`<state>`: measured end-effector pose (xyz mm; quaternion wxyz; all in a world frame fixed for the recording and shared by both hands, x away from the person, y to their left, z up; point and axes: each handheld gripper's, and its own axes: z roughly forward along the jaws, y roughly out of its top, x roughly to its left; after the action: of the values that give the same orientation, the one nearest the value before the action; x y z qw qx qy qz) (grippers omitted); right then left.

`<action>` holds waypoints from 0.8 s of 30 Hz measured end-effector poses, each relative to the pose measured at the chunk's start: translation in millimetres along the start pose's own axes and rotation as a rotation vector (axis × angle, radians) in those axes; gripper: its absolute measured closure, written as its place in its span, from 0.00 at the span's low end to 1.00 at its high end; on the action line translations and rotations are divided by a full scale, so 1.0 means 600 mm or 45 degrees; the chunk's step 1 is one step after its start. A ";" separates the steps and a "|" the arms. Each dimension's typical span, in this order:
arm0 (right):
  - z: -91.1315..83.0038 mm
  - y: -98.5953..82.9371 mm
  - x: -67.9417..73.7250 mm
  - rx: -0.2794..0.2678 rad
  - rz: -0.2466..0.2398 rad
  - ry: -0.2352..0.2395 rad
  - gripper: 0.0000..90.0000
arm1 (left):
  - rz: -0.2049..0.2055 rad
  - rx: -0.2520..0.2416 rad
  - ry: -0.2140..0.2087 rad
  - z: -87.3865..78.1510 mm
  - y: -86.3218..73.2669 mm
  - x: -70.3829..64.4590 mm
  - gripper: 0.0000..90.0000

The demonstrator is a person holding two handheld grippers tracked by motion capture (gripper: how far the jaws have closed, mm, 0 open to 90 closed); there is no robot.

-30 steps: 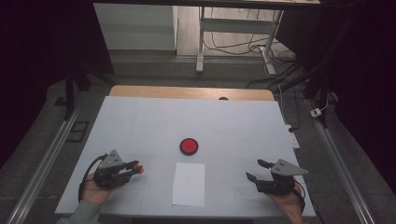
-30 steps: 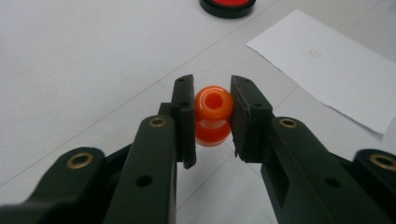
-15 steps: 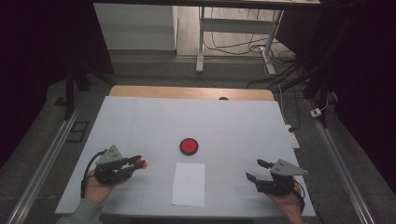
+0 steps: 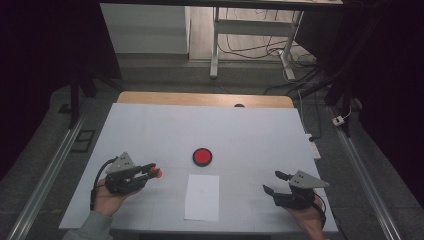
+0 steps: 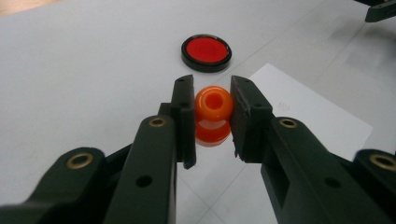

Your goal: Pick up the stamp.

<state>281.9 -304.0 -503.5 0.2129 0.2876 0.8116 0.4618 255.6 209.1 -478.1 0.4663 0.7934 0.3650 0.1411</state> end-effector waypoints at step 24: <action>0.002 0.002 0.003 0.003 -0.008 -0.003 0.34 | 0.033 -0.024 -0.081 0.027 0.039 -0.020 0.80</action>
<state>281.4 -301.5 -502.9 0.2149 0.2857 0.8129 0.4599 266.8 183.4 -465.3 0.4832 0.7978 0.3382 0.1251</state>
